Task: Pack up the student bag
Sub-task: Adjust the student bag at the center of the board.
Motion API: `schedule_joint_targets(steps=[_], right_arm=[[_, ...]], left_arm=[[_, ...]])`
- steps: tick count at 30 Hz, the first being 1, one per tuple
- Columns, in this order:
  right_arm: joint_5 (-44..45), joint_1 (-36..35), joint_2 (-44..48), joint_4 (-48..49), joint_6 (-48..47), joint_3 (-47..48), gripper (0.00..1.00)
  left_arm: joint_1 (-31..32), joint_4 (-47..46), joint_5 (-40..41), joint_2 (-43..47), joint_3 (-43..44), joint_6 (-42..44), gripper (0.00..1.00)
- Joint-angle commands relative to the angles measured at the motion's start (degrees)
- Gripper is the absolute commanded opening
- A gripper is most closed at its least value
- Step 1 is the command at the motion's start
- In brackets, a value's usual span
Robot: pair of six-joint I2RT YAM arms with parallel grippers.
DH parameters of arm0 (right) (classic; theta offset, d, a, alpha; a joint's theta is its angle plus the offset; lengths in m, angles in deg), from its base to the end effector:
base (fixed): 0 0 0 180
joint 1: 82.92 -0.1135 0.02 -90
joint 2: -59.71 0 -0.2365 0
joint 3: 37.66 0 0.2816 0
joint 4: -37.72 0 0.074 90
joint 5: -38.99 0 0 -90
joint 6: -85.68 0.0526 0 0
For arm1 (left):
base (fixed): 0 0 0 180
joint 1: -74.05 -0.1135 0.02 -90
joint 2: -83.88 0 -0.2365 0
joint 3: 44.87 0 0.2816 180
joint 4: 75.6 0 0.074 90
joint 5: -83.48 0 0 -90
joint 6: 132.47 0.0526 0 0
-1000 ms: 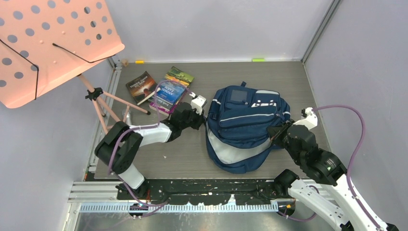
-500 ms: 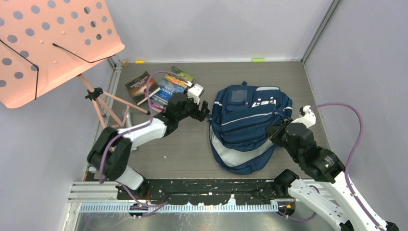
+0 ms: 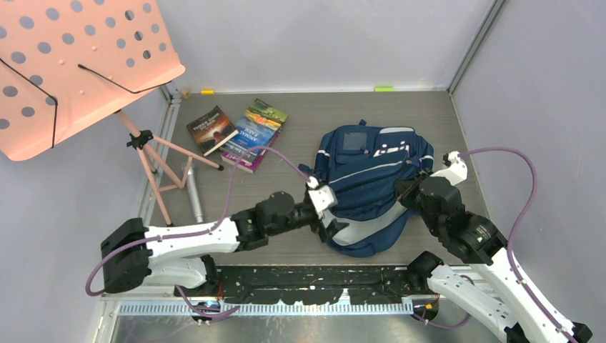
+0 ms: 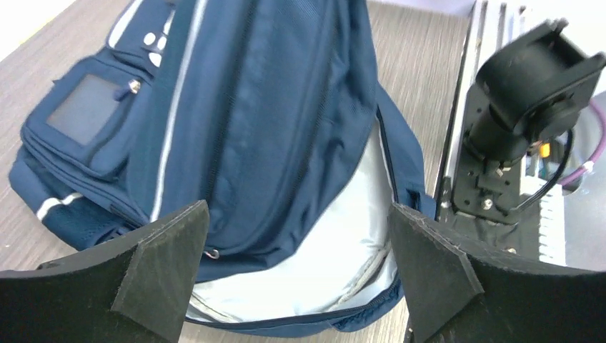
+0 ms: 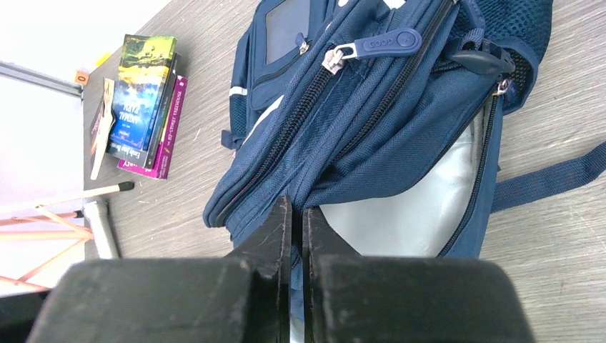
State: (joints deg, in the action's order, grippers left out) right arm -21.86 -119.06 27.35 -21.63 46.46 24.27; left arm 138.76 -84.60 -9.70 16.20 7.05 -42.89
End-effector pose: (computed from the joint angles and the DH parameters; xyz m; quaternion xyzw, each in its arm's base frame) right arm 0.1518 0.0791 0.3195 0.2319 0.8143 0.1760 0.5022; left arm 0.1370 -0.2968 0.2409 0.4132 0.6229 -0.3748 0.5484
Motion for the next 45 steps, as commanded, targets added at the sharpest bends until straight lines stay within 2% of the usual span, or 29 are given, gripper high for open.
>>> schedule_joint_targets(steps=[1, 8, 14, 19, 23, 27, 30, 32, 33, 34, 35, 36, 38, 39, 40, 42, 45], right_arm=[[4.8, 0.2, -0.4, 11.2, -0.6, 4.7, 0.01], [4.7, 0.2, -1.3, 12.4, -1.1, 5.1, 0.01], [3.9, 0.2, -1.3, 13.8, -1.2, 4.8, 0.01], [3.6, 0.2, -2.0, 14.1, -1.4, 4.9, 0.01], [3.6, 0.2, -1.9, 13.8, -1.9, 4.9, 0.01], [3.7, 0.2, -1.5, 13.0, -2.2, 4.1, 0.0], [2.1, 0.2, -2.0, 14.6, -1.6, 2.3, 0.01], [0.9, 0.2, -3.0, 15.4, -1.7, 1.7, 0.01], [0.0, 0.2, -3.4, 15.6, -2.5, 1.9, 0.03], [-0.4, 0.2, -4.4, 15.6, -3.2, 2.1, 0.05], [-1.6, 0.2, -5.0, 15.2, -5.2, 3.2, 0.1], [-2.3, 0.2, -6.3, 14.9, -6.6, 3.8, 0.14], [-5.0, 0.2, -8.0, 13.6, -13.4, 6.2, 0.34], [-5.4, 0.2, -8.7, 12.5, -15.2, 7.7, 0.41], [-6.0, 0.2, -9.1, 12.1, -18.4, 8.5, 0.52], [-8.2, 0.2, -9.4, 12.1, -23.1, 10.1, 0.68], [-13.9, 0.2, -10.0, 15.4, -29.0, 10.0, 0.79]], left_arm=[[6.9, -9.6, 12.7, -4.4, -1.1, 4.5, 1.0], [12.0, -16.7, 21.0, -13.5, 1.1, 8.9, 1.0], [14.6, -23.5, 39.4, -21.1, 2.9, 14.2, 1.0], [15.1, -25.8, 41.0, -26.6, 6.6, 15.8, 1.0], [15.2, -29.6, 48.1, -29.0, 9.1, 18.9, 0.99], [14.6, -37.7, 49.4, -28.6, 8.2, 26.8, 0.61], [11.9, -34.0, 45.2, -25.7, 7.9, 25.4, 0.35], [8.3, -26.1, 36.3, -22.7, 8.2, 20.5, 0.25], [5.9, -21.7, 32.6, -20.6, 9.0, 17.6, 0.17], [4.0, -16.4, 29.4, -19.1, 10.2, 14.6, 0.08], [2.2, -13.1, 26.7, -17.7, 11.0, 13.1, 0.03], [0.5, -10.2, 23.9, -16.0, 11.8, 11.8, 0.0], [-3.7, -2.8, 17.3, -12.9, 14.0, 9.2, 0.0], [-5.9, 1.1, 13.9, -11.5, 15.7, 7.8, 0.0], [-8.2, 5.4, 9.9, -10.4, 17.5, 6.6, 0.0], [-11.9, 11.3, 2.4, -8.6, 20.3, 4.8, 0.0], [-16.9, 16.0, -6.0, -7.7, 22.8, 1.5, 0.0]])
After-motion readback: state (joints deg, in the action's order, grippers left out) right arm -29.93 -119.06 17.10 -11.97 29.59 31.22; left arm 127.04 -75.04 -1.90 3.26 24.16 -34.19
